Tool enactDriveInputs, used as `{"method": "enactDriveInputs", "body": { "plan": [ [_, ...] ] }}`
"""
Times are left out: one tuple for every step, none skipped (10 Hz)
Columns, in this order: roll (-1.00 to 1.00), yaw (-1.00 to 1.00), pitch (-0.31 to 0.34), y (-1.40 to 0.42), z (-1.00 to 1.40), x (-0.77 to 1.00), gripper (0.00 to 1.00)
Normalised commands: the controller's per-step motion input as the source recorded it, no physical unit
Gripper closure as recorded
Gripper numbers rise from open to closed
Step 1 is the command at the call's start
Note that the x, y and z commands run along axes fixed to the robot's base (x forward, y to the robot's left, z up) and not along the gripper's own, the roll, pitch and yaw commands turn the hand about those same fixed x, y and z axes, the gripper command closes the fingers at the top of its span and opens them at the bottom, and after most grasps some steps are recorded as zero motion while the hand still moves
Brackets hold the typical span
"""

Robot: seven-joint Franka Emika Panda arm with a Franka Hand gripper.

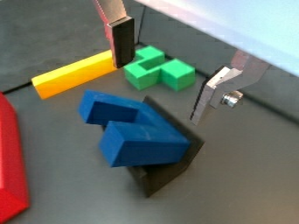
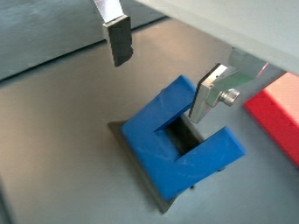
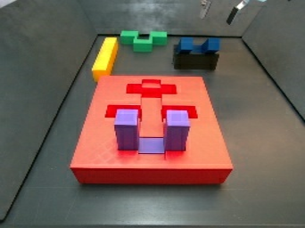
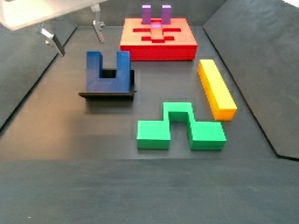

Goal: Pick up the blue object. Move up. Place the blue object on the fixture. Regrasp the blue object. Move to above the board. Insert the blue object.
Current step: Regrasp the blue object.

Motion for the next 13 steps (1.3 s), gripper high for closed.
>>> {"method": "enactDriveInputs", "body": {
  "plan": [
    [1.0,0.2,0.257,-0.07,0.0,0.06,0.0],
    [1.0,0.21,0.226,-0.09,0.0,0.06,0.0],
    [1.0,0.22,0.183,-0.1,0.0,0.04,0.0],
    [1.0,0.23,0.117,-0.13,0.0,0.02,0.0],
    [1.0,0.21,0.057,-0.18,0.0,0.01,0.0],
    [0.98,0.15,0.04,-0.19,0.0,0.05,0.0],
    [0.76,0.06,0.0,-0.29,0.0,0.0,0.0],
    [0.68,0.04,-0.02,-0.31,0.0,-0.05,0.0],
    [0.65,0.02,-0.051,-0.33,0.0,-0.04,0.0],
    [0.53,0.0,-0.083,-0.35,0.0,0.0,0.0],
    [0.32,0.0,-0.131,-0.39,0.0,0.0,0.0],
    [0.13,0.0,-0.163,-0.3,0.0,0.0,0.0],
    [0.0,0.0,-0.12,-0.28,0.03,0.0,0.0]
  ]
}}
